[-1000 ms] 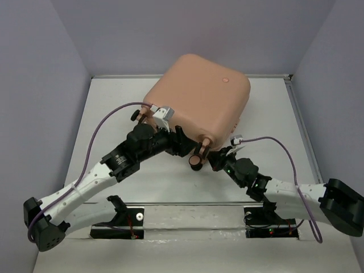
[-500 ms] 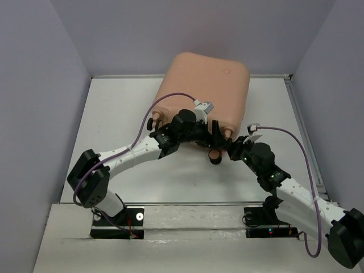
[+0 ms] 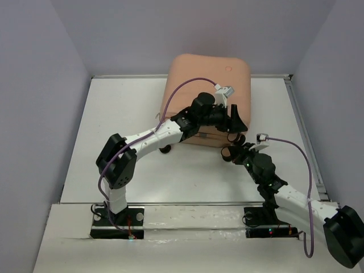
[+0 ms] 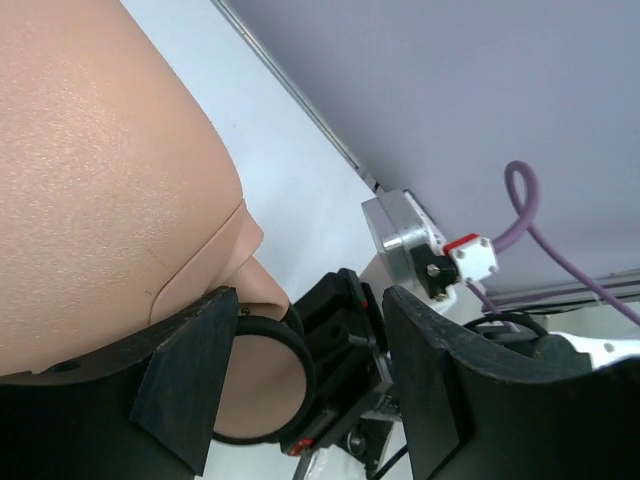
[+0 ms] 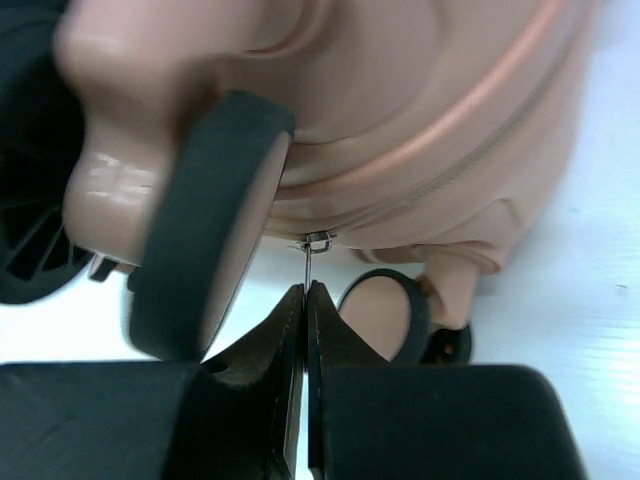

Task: Pack the luggage

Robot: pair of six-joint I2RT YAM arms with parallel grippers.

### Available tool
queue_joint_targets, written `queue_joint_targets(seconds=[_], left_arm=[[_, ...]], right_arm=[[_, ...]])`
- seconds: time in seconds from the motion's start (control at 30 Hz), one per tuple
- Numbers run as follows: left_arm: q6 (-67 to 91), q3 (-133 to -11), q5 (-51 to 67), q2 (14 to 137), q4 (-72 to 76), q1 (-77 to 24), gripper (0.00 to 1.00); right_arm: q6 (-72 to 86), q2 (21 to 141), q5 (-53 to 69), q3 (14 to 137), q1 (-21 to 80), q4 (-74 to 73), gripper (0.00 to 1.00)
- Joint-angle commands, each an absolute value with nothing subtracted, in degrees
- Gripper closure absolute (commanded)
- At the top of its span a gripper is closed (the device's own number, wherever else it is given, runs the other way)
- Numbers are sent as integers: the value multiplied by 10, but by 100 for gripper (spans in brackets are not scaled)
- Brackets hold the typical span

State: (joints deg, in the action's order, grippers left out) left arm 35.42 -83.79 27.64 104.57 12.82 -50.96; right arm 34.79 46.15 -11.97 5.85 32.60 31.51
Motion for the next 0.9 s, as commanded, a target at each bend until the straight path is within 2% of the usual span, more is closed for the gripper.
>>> queue_joint_targets(seconds=[0.0, 0.13, 0.2, 0.23, 0.3, 0.5, 0.63, 0.73, 0.8, 0.87], left_arm=[[311, -840, 236, 1036, 101, -532, 27], [316, -786, 199, 992, 105, -532, 25], [328, -790, 207, 1005, 93, -533, 25], [330, -790, 216, 1013, 90, -533, 26], [328, -760, 207, 998, 89, -533, 27], [319, -599, 82, 826, 57, -522, 22], [304, -541, -56, 667, -6, -498, 17], [285, -512, -124, 564, -89, -422, 15], [260, -484, -104, 510, -132, -321, 13], [233, -461, -85, 497, -150, -260, 10]], right_arm=[[345, 451, -72, 96, 362, 305, 93], [367, 450, -79, 106, 373, 317, 93], [355, 469, -131, 85, 411, 393, 93], [341, 479, -161, 84, 458, 409, 93], [303, 496, -231, 100, 482, 407, 93], [257, 537, -250, 112, 483, 437, 93], [249, 553, -241, 126, 483, 438, 93], [240, 567, -239, 141, 483, 432, 93], [239, 570, -229, 151, 483, 424, 93], [238, 570, -217, 156, 483, 420, 93]])
